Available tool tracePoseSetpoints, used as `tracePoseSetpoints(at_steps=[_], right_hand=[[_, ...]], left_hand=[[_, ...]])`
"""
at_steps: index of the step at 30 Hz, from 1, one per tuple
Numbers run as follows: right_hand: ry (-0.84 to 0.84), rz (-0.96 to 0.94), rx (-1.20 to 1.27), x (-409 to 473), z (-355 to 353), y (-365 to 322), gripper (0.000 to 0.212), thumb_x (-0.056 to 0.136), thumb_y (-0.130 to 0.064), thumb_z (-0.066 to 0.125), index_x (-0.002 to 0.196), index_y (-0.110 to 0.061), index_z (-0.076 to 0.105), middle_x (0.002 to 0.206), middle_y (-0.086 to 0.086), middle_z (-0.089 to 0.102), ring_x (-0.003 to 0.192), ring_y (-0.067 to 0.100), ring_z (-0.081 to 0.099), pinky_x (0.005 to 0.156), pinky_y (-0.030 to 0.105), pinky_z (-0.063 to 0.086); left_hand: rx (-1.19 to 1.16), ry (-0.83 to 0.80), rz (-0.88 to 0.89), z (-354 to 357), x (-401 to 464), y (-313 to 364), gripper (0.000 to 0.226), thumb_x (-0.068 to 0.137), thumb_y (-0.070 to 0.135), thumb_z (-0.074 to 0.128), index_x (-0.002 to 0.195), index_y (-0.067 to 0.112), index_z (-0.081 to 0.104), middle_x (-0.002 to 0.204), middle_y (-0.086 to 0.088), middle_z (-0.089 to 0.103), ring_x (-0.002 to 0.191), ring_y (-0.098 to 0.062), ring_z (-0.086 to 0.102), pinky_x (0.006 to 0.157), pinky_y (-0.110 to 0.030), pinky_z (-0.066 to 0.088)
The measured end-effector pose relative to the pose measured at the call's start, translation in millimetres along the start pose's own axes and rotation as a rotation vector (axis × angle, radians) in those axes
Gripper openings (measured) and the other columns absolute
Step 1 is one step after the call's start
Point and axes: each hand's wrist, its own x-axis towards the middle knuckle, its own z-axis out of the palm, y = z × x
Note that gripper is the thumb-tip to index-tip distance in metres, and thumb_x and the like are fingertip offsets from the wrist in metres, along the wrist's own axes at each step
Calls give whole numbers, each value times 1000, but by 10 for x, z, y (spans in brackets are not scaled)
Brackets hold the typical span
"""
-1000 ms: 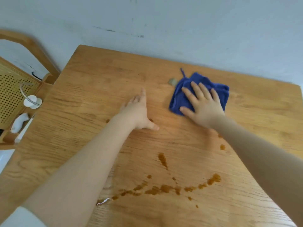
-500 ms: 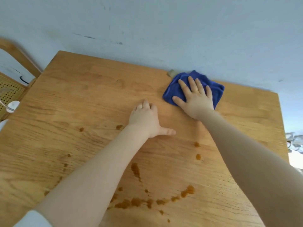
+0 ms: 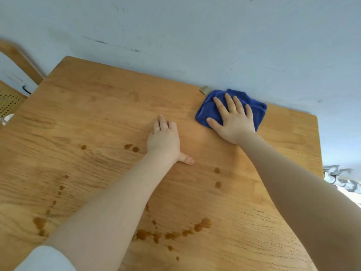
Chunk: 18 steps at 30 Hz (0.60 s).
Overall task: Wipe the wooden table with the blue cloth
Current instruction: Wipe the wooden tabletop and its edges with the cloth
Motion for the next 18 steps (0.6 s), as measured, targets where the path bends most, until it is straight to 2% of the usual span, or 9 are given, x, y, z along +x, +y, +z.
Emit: tracePoseSetpoints(at_steps=[4,8,10,13,16,18], right_hand=[[14,-122,-35,-573,108,-103,79,76,-74,9,147,-40,0,159,-3,-4,145,21,-5,115,48,-2],[-21,-190,-32,-464,39,27,83,70,-78,11,145,-45,5,159,-6,1,145,18,-2,115,45,-1],[29,-114,-17,-218,17,103,82,71,-79,16,146,-45,10,158,-7,6,145,18,2,115,45,2],[49,74,4,115,-12,171,71,84,-70,30,146,-42,11,159,-4,6,145,19,3,115,45,2],[30,111,-26,24,-25,134,69,87,-67,26,147,-40,6,159,-1,3,145,22,0,116,46,1],[31,107,-33,-265,21,57,73,84,-72,17,147,-40,3,159,-1,0,145,23,-1,116,47,0]], left_hand=[[-33,37,14,14,-21,-20,132,52,66,76,146,8,4,156,-14,-11,145,-27,-6,114,-37,18],[-21,35,35,22,16,-36,135,53,68,74,147,11,-5,156,-16,-13,145,-28,-8,115,-38,15],[-12,12,63,42,60,-54,135,55,69,72,147,22,-14,155,-17,-17,144,-30,-10,115,-40,14],[21,-15,89,70,81,-76,131,57,72,68,146,28,-16,153,-18,-22,143,-32,-13,115,-41,13],[27,-11,100,71,57,-85,130,57,73,66,147,27,-16,153,-19,-22,143,-33,-13,116,-42,11],[22,-16,96,58,46,-74,131,57,73,67,147,26,-15,152,-20,-22,143,-34,-13,116,-42,11]])
